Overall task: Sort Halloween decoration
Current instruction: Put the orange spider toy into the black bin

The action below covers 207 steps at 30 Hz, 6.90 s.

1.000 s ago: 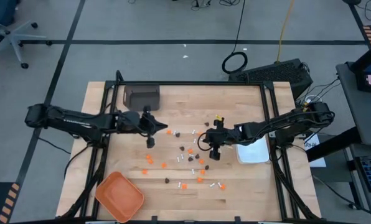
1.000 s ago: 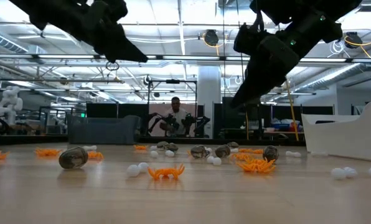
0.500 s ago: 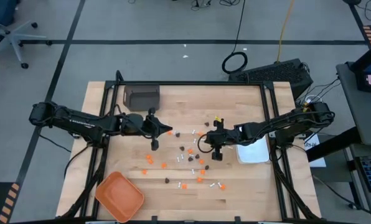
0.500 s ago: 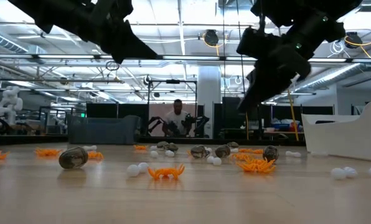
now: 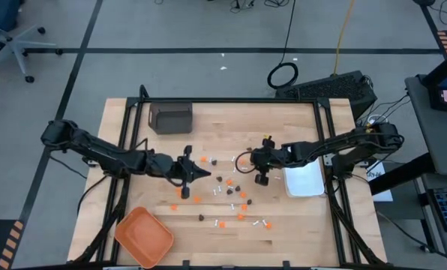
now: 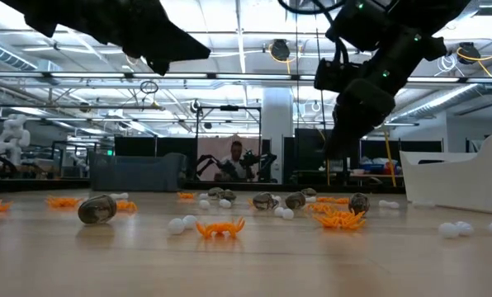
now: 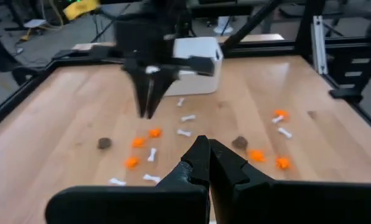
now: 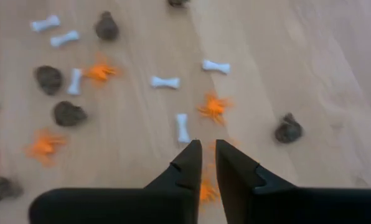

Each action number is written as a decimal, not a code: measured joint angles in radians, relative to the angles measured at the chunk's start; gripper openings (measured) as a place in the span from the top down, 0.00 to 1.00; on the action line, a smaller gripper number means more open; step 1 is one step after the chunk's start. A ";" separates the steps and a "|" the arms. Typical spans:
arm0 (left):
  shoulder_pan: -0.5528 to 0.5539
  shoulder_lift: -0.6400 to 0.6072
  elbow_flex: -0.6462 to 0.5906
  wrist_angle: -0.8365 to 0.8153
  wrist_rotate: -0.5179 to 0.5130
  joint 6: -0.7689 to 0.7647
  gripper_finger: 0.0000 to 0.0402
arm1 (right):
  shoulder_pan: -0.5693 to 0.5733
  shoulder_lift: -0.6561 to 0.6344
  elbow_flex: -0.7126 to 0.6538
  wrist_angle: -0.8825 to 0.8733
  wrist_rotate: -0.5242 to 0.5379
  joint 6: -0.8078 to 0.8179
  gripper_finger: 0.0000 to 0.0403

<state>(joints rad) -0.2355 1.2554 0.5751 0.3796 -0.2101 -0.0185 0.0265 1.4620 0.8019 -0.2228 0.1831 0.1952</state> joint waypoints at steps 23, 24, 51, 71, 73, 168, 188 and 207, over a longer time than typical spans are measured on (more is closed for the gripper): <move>-0.055 0.125 0.000 0.063 -0.109 -0.026 1.00 | 0.015 0.070 0.003 -0.110 -0.055 -0.068 0.63; -0.056 0.125 0.000 0.063 -0.108 -0.026 1.00 | 0.015 0.078 0.002 -0.112 -0.055 -0.072 0.63; -0.063 0.124 0.000 0.046 -0.075 -0.020 1.00 | -0.014 0.188 0.005 -0.077 -0.080 -0.052 0.92; -0.075 0.124 0.000 0.046 -0.074 -0.019 1.00 | 0.074 0.105 -0.001 0.030 -0.054 0.035 1.00; -0.075 0.124 0.000 0.046 -0.074 -0.020 1.00 | 0.094 0.103 0.000 0.069 -0.054 0.038 1.00; 0.032 0.221 0.000 0.437 0.134 0.004 1.00 | 0.222 0.151 0.002 0.701 0.153 -0.267 0.66; 0.024 0.170 0.000 0.394 0.127 0.368 1.00 | 0.241 0.214 0.001 0.711 0.152 -0.293 0.66; 0.022 0.170 0.000 0.397 0.077 0.049 1.00 | 0.241 0.224 0.001 0.762 0.154 -0.280 0.66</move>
<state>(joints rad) -0.2134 1.4258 0.5751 0.7765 -0.1329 0.0304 0.2676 1.6855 0.8032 0.5388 0.3374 -0.0848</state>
